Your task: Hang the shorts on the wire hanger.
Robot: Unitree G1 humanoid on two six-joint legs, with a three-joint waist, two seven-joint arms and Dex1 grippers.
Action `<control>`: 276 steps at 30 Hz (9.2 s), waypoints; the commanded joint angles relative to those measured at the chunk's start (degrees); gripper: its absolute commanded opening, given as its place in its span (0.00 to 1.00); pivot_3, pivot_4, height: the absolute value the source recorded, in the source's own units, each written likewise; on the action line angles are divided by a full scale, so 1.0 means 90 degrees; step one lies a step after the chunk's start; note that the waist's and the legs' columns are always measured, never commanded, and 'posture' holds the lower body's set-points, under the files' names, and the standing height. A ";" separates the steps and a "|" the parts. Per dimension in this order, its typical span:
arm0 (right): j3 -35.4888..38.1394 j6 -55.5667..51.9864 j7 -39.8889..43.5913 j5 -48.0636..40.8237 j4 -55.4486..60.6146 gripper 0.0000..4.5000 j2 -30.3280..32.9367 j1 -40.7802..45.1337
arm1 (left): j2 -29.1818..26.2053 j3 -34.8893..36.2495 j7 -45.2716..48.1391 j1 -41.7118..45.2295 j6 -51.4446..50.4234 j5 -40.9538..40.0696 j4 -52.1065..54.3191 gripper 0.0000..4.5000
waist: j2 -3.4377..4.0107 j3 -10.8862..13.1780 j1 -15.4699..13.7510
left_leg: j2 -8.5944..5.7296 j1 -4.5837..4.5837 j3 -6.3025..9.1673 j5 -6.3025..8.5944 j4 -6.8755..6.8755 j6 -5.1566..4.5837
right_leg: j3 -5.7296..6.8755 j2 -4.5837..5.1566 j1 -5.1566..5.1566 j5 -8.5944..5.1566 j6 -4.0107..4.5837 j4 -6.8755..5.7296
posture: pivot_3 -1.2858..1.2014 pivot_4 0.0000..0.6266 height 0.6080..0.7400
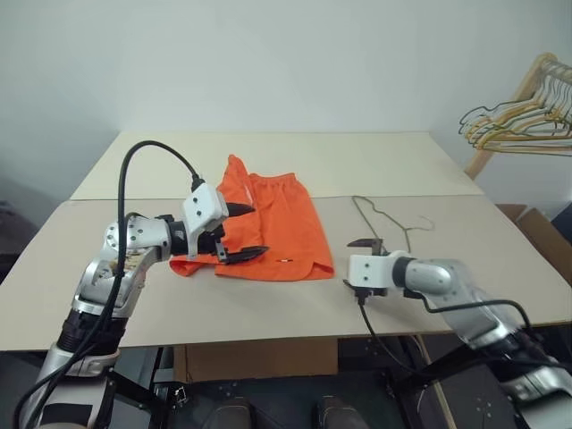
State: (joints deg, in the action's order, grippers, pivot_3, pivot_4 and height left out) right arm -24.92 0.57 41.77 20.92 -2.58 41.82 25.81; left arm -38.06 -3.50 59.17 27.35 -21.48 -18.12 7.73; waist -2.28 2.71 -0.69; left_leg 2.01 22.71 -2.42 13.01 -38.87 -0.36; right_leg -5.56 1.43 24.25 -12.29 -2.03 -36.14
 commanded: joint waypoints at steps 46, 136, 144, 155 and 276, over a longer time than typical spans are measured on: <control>-0.0201 -0.1787 0.1902 -0.0107 0.1601 1.00 -0.1717 0.0407 | -0.0589 -0.0744 0.0691 0.0311 0.0083 0.0708 -0.0217 1.00 | 0.0002 0.0000 -0.0033 | 0.0004 -0.0034 0.0009 -0.0001 0.0001 0.0003 | 0.0005 -0.0012 0.0010 -0.0022 0.0002 -0.0093 | 0.55 0.00 1.00; 0.0514 0.2178 0.1209 -0.1142 0.0040 0.00 0.0547 0.0262 | -0.2733 -0.0034 0.3062 -0.0632 0.3383 0.0832 -0.1466 0.00 | 0.0008 0.0011 -0.0508 | 0.0003 -0.0036 -0.0006 0.0001 0.0066 -0.0001 | 0.0001 -0.0001 0.0035 -0.0089 0.0058 -0.0094 | 0.58 0.00 1.00; 0.1117 0.0267 0.2319 -0.2806 0.0954 0.00 0.0939 0.0703 | -0.1773 -0.0590 0.3022 0.1319 0.3862 0.1259 -0.3156 0.00 | 0.0008 0.0010 -0.0298 | 0.0008 -0.0068 -0.0008 0.0002 0.0040 -0.0004 | 0.0005 -0.0002 -0.0004 -0.0093 0.0054 -0.0097 | 0.57 0.00 1.00; 0.1250 0.1006 -0.3825 -0.0370 -0.6404 0.00 -0.1749 0.6037 | 0.0495 -0.1107 -0.4939 0.6773 0.3671 0.4158 -0.8867 0.00 | -0.0003 0.0009 -0.0177 | -0.0004 0.0069 -0.0016 -0.0024 0.0050 -0.0045 | -0.0015 -0.0006 0.0153 0.0028 0.0061 -0.0111 | 0.57 0.00 1.00; 0.2501 0.1097 -0.3651 -0.0062 0.0052 0.01 0.1276 -0.0097 | 0.0973 0.0058 -0.0368 0.2943 0.1054 0.0305 -0.3075 1.00 | -0.0014 -0.0040 0.0169 | -0.0037 -0.0044 -0.0120 -0.0006 0.0093 -0.0064 | 0.0014 0.0091 0.0001 0.0015 -0.0052 0.0023 | 0.54 0.00 1.00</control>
State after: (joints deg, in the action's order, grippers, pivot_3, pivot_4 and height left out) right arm -3.78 4.17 9.91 19.17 -3.35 51.92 24.51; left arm -28.84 -4.46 55.15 51.44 -12.81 -15.62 -18.84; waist -2.41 2.36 0.83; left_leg 1.67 22.29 -3.50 12.96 -38.03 -0.93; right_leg -5.44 2.24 24.25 -12.16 -2.51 -35.93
